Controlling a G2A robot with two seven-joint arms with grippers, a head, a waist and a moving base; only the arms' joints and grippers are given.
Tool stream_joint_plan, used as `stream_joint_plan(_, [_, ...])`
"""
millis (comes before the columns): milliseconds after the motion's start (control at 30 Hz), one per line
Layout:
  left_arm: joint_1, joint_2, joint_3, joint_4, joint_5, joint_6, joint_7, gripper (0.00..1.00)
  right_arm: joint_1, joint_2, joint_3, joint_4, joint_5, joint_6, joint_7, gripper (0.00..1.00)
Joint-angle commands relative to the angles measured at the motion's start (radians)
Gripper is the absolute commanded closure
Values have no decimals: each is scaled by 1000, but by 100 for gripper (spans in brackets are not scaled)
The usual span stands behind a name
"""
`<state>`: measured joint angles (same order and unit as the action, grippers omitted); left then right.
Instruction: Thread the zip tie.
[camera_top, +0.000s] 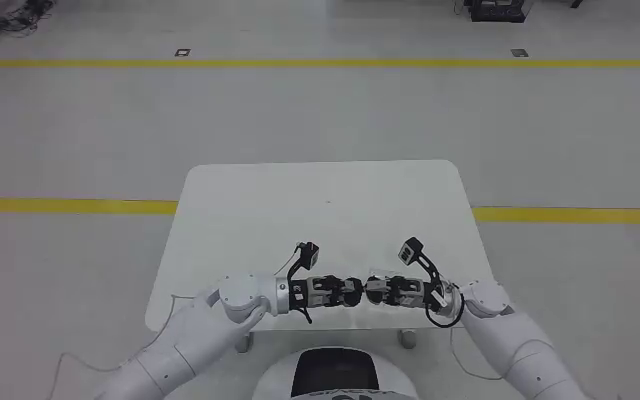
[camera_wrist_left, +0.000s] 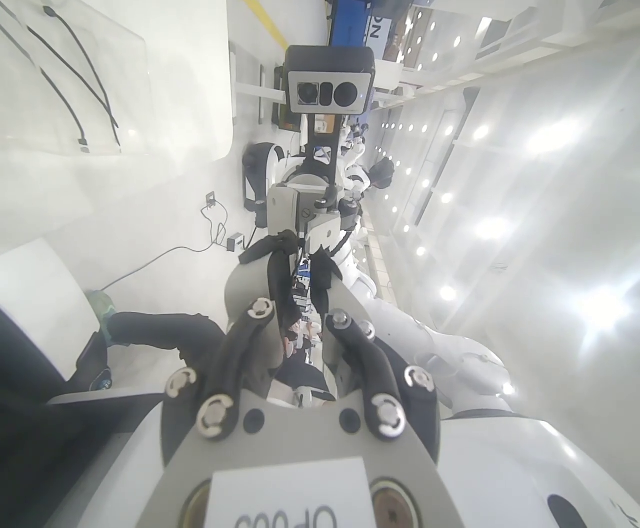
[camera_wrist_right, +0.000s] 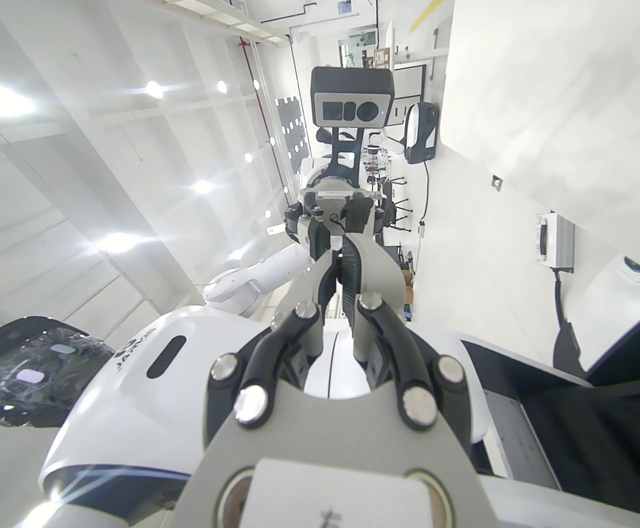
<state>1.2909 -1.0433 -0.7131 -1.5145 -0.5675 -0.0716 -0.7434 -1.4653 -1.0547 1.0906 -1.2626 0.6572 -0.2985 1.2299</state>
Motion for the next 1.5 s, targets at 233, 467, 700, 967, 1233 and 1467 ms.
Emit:
stream_joint_plan(233, [1, 0, -1, -1, 3, 1, 0, 91, 5, -2, -6, 4, -1, -2, 0, 100])
stream_joint_plan(467, [-1, -1, 1, -1, 4, 3, -5, 90, 7, -3, -7, 3, 0, -1, 5, 100])
stream_joint_plan(700, [-5, -4, 5, 5, 2, 5, -8, 93, 13, -5, -14, 4, -6, 5, 5, 100])
stream_joint_plan(967, [-8, -5, 6, 10, 1, 2, -12, 100, 19, -6, -19, 9, -7, 9, 7, 100])
stream_joint_plan(1233, [-9, -5, 3, 25, 2, -8, -20, 100, 18, -6, -6, 28, 26, 21, 6, 0])
stream_joint_plan(1467, [-1, -3, -3, 30, 28, -84, -28, 100, 9, -4, 12, 26, 48, 26, -13, 0])
